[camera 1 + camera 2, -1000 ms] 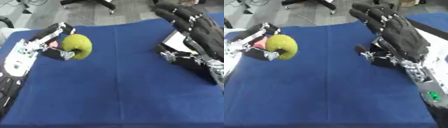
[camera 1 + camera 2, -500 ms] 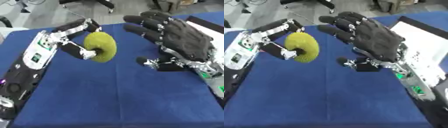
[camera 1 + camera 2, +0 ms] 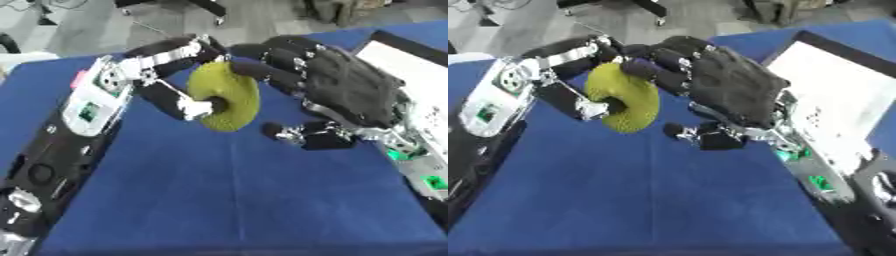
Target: Pick up the objects with one hand, pass them to the other hand, and then place them into the box on the other side of the table.
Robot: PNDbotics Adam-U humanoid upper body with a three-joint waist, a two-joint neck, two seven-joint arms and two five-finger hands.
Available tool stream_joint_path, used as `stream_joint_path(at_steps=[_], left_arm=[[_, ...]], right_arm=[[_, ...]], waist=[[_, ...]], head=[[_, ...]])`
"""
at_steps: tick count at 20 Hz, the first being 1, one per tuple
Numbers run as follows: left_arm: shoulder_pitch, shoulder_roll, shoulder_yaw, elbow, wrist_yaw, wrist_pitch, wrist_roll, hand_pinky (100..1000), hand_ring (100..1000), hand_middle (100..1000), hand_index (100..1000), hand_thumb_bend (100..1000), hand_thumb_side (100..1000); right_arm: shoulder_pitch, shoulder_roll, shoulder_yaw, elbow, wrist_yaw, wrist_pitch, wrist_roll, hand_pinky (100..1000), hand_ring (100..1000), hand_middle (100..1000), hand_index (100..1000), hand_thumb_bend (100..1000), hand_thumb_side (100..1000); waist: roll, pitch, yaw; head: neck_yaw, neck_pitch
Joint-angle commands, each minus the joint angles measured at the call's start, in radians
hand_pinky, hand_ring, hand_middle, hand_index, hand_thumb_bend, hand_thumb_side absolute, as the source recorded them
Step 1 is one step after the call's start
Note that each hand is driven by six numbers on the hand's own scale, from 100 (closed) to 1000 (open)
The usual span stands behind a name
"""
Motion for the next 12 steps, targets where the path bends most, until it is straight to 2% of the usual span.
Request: stream_joint_path(at_steps=[1,6,12], left_arm=[[-0.028,-0.005,-0.010,-0.033,0.037,-0.059,-0.112,524,386,390,513,100,257],[-0.037,-0.022,-0.031,-0.052,0.062,-0.038,-0.152,526,387,391,514,100,254],[-0.048,-0.045,-0.046,-0.035,0.045,-0.037,-0.157,526,387,391,514,100,254]], right_arm=[[-0.018,0.003,-0.001,-0.021,0.016,0.014,0.003,883,883,962,1000,408,100],[-0.020,0.004,0.006,-0.021,0.023,0.017,0.003,879,877,959,1000,410,100],[-0.024,0.008,0.016,-0.021,0.024,0.016,0.009,876,871,950,1000,416,100]], waist=[[-0.003,-0.009,0.003],[-0.003,-0.008,0.005],[-0.005,-0.007,0.006]], head=[[-0.005,-0.003],[-0.009,-0.003],[-0.009,-0.003]])
